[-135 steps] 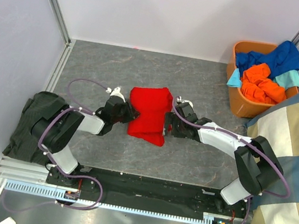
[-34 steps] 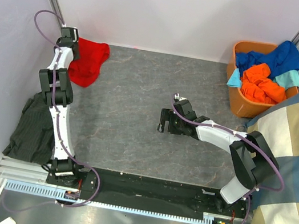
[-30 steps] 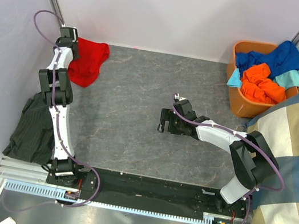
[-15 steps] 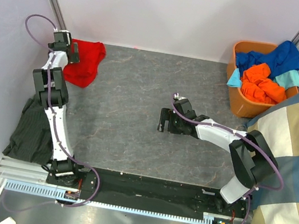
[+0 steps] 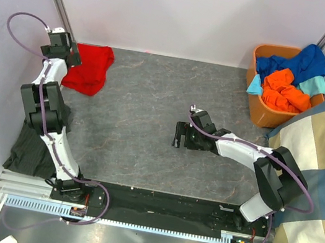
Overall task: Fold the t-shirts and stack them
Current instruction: Put the neatly folded tshirt into the corner of the board with the left arm
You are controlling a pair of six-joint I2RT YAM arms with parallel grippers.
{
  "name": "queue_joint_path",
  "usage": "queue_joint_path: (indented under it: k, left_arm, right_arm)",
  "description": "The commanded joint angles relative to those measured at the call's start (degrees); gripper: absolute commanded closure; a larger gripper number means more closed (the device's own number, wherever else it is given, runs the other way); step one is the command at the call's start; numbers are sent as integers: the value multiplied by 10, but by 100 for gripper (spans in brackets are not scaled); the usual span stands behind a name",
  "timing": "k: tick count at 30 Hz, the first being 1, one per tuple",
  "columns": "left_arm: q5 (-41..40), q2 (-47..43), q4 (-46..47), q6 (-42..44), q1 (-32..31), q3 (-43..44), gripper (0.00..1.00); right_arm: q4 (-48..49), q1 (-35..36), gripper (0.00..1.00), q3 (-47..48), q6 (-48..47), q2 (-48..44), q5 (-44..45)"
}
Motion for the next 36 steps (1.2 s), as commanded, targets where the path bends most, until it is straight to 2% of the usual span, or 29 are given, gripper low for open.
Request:
queue_joint_path:
  k: [1,3,7,11,13,17,20,28,36]
  left_arm:
    - [14,-116,28,-83,-21,-38,0]
    - [9,-148,27,-100,-50,-80,0]
    - [2,-265,25,-109,-113,-182,0]
    - [22,-371,20,-140,-176,-270,0]
    - [61,-408,23,-170,-202,-322,0]
    - [64,-475,9,-180,-296,-384,0]
    - [68,-519,-1,-185,-340,-425,0]
    - [50,-620,8,-261,-370,-557,0]
    - [-7,-662,35,-274,-399,-617,0]
  right_arm:
    - [-15,2,2,-27,-3,-23,-3]
    - [-15,2,2,-22,-8,-26,3]
    - [-28,2,2,-11,-22,-52,18]
    - [-39,2,2,-23,-30,-123,51]
    - [-48,4,2,-27,-31,-153,91]
    - [-92,4,2,-46,-33,-263,186]
    - [-129,4,2,-60,-27,-332,239]
    - [-188,5,2,-105,-28,-458,307]
    - [-194,5,2,-108,-20,-454,286]
